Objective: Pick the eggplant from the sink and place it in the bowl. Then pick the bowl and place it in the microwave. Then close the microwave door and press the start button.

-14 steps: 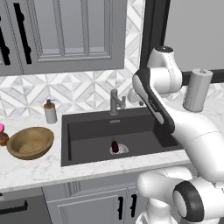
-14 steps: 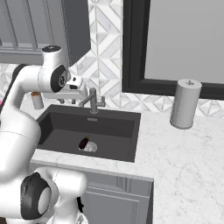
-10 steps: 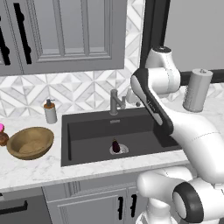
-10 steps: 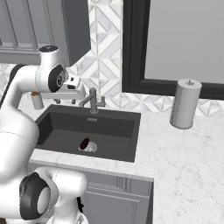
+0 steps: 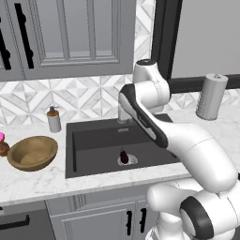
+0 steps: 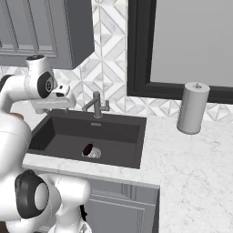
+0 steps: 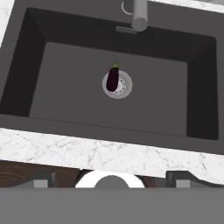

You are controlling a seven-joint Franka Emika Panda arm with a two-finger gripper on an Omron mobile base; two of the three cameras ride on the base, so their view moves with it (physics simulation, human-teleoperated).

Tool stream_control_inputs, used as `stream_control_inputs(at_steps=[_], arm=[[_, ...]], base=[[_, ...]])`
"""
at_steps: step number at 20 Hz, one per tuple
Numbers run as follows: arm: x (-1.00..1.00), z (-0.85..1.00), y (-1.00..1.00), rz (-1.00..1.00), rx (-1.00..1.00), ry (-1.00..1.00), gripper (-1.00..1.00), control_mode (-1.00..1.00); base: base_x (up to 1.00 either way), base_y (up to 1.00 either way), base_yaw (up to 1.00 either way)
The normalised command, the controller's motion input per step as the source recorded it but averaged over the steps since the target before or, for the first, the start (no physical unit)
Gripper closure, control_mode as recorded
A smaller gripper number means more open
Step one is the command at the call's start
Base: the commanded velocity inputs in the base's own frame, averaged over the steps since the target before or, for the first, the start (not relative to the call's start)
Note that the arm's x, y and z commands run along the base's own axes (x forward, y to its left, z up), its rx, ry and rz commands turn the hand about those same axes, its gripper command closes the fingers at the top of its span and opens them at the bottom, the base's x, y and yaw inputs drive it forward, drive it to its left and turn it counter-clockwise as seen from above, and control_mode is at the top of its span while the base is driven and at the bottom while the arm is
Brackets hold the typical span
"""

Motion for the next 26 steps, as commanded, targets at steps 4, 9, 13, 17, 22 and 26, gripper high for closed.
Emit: stream_control_inputs(at_steps=[4,9,13,17,22,26], arm=[[-0.01,-0.26,0.04,0.00,0.00,0.03,-1.00,-1.00],[-0.05,-0.43,0.20,0.00,0.00,0.04,-1.00,-1.00],[-0.07,-0.51,0.07,-0.01,-0.01,0.00,-1.00,-1.00],[0.00,-0.43,0.00,0.00,-0.06,-0.02,-1.00,-1.00],[0.00,-0.23,0.00,0.00,-0.08,0.00,-1.00,-1.00],[-0.03,-0.21,0.00,0.00,-0.01,0.00,-1.00,-1.00]], base=[[0.00,0.00,0.00],[0.00,0.00,0.00],[0.00,0.00,0.00],[0.00,0.00,0.00],[0.00,0.00,0.00],[0.00,0.00,0.00]])
